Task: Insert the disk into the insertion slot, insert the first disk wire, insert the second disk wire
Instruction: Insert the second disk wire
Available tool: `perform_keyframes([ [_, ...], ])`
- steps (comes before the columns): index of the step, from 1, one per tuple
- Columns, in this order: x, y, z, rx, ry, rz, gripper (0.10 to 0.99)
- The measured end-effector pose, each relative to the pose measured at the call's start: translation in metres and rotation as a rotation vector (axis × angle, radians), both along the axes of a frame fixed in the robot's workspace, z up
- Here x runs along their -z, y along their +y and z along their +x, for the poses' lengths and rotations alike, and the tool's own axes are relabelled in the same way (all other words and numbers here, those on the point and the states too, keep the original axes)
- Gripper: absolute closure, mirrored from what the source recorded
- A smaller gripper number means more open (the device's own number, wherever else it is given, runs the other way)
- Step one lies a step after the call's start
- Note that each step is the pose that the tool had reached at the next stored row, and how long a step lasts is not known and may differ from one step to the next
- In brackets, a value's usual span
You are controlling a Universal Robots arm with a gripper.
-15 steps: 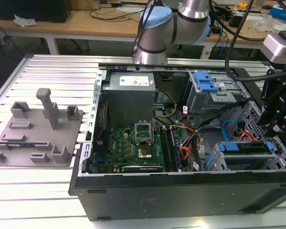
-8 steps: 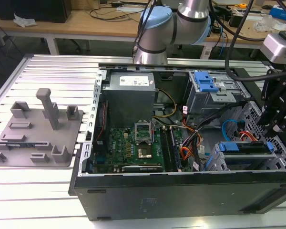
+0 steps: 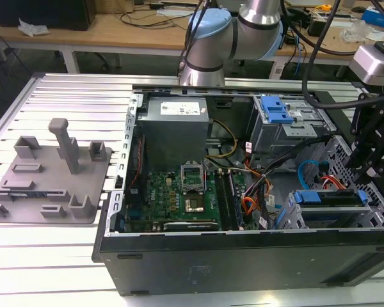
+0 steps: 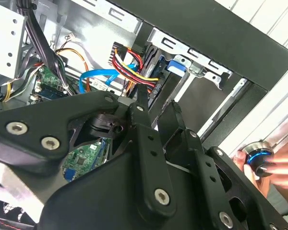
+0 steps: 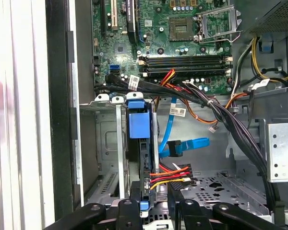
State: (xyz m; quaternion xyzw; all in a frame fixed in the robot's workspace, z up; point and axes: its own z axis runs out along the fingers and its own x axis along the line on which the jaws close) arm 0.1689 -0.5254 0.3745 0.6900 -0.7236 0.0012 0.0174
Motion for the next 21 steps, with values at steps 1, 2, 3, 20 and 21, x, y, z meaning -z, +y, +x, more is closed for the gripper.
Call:
perform_keyframes([
  [1,0.0,0.0,0.0,0.0,0.0,0.0,0.725],
  [2,0.0,0.0,0.0,0.0,-0.0001,0.0,0.725],
  [3,0.0,0.0,0.0,0.0,0.0,-0.001,0.725],
  [20,0.0025,0.052,-0.009,-0.075,-0.0215,-0.188,0.725],
  [21,0.0027,0.052,-0.0091,-0.09,-0.0227,-0.192,0.725],
])
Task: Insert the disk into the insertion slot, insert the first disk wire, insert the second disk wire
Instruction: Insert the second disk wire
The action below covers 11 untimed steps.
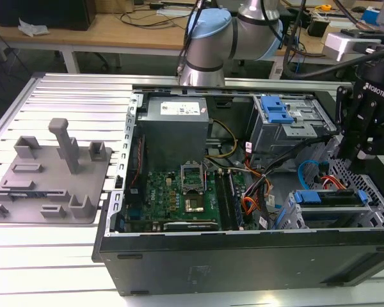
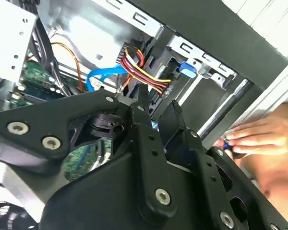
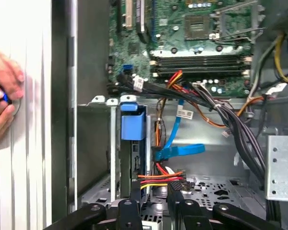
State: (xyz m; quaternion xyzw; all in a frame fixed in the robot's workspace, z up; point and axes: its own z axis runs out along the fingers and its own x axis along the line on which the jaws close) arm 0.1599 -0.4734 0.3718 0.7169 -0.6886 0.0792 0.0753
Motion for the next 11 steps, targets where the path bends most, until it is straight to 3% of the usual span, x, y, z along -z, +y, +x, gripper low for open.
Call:
perform_keyframes([
  [2,0.0017,0.0027,0.0,-0.037,-0.0001,-0.01,0.725],
  [3,0.0025,0.007,-0.0006,-0.039,-0.0056,-0.013,0.725],
  [4,0.0026,0.0092,-0.001,-0.039,-0.0139,-0.013,0.725],
  [6,0.0028,0.0137,-0.002,-0.039,-0.0391,-0.014,0.725],
  [7,0.0028,0.0144,-0.0027,-0.039,-0.0464,-0.014,0.725],
  [8,0.0031,0.015,-0.0057,-0.039,-0.0596,-0.014,0.725],
  [11,0.0037,0.0175,-0.0229,-0.039,-0.0604,-0.016,0.725],
])
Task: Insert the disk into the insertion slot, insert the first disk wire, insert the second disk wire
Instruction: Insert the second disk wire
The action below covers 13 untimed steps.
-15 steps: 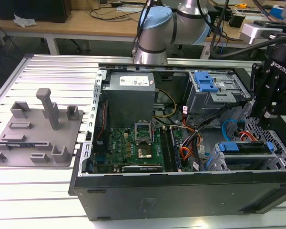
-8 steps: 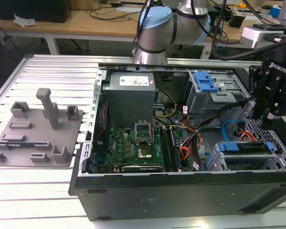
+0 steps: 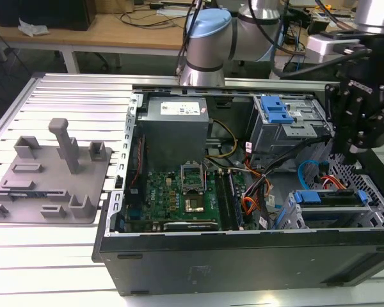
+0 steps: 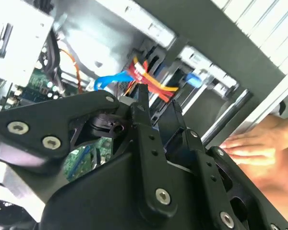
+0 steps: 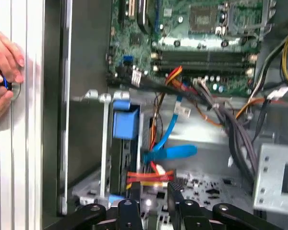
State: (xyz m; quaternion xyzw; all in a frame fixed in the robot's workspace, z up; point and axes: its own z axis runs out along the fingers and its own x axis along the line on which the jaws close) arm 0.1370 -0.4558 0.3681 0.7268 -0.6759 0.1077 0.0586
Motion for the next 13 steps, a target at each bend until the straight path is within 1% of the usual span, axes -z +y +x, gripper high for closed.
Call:
perform_keyframes([
  [2,0.0008,0.003,-0.0086,-0.001,0.0,-0.001,0.725],
  [3,0.001,0.0032,-0.011,-0.002,0.0002,-0.003,0.725],
  [4,0.0013,0.0032,-0.0127,-0.008,0.0009,-0.013,0.725],
  [5,0.0013,0.0032,-0.0133,-0.013,0.0013,-0.025,0.725],
  [6,0.0013,0.0033,-0.0136,-0.022,0.0015,-0.046,0.725],
  [7,0.0015,0.0033,-0.0136,-0.029,0.0014,-0.057,0.725],
  [8,0.0018,0.0033,-0.0136,-0.044,0.0013,-0.079,0.725],
  [9,0.0019,0.0033,-0.0136,-0.056,0.0012,-0.095,0.725],
  [10,0.0022,0.0036,-0.0136,-0.061,0.0012,-0.103,0.725],
  [11,0.0033,0.006,-0.0143,-0.065,0.0013,-0.113,0.725],
  [13,0.0056,0.0086,-0.0166,-0.066,0.0014,-0.118,0.725],
])
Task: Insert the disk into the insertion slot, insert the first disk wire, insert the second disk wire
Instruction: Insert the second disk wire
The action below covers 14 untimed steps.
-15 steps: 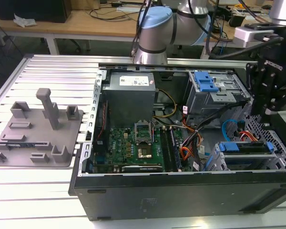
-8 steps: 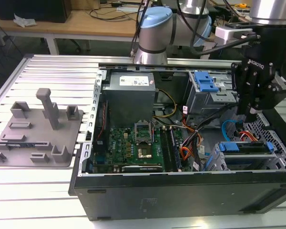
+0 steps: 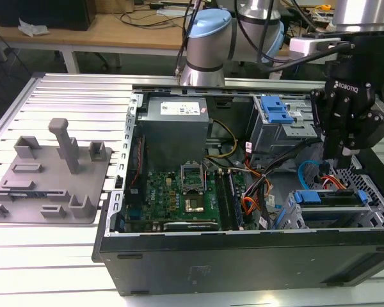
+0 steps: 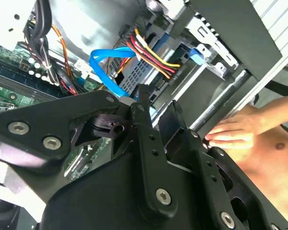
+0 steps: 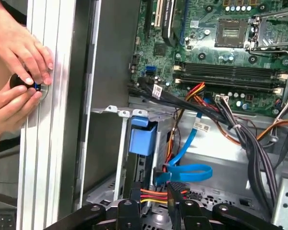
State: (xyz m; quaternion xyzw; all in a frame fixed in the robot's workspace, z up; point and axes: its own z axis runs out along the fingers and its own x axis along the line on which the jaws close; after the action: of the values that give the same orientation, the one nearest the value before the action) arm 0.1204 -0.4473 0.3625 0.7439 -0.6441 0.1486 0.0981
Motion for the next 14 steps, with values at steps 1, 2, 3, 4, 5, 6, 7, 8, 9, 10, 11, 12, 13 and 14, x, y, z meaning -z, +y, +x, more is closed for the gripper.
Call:
perform_keyframes([
  [1,0.0019,0.0018,-0.0032,0.0,0.0001,-0.005,0.725],
  [2,0.0029,0.0023,-0.005,0.0,0.0,-0.006,0.725],
  [3,0.0036,0.0024,-0.0061,0.0,0.0,-0.007,0.725],
  [4,0.0039,0.0024,-0.0069,0.0,0.0002,-0.011,0.725],
  [5,0.0038,0.0024,-0.0069,0.0,0.0003,-0.013,0.725],
  [6,0.0038,0.0024,-0.0069,0.0,0.0005,-0.014,0.725],
  [7,0.0039,0.0024,-0.0069,0.001,0.0005,-0.014,0.725],
  [8,0.004,0.0025,-0.007,0.002,0.0005,-0.014,0.725],
  [9,0.0045,0.0025,-0.0069,0.005,0.0005,-0.013,0.725],
  [10,0.005,0.0025,-0.007,0.006,0.0005,-0.013,0.725],
  [11,0.0055,0.0025,-0.007,0.007,0.0005,-0.014,0.725],
  [12,0.0061,0.0025,-0.007,0.009,0.0006,-0.014,0.725],
  [13,0.0066,0.0025,-0.007,0.01,0.0005,-0.014,0.725],
  [14,0.0071,0.0025,-0.0071,0.012,0.0006,-0.014,0.725],
])
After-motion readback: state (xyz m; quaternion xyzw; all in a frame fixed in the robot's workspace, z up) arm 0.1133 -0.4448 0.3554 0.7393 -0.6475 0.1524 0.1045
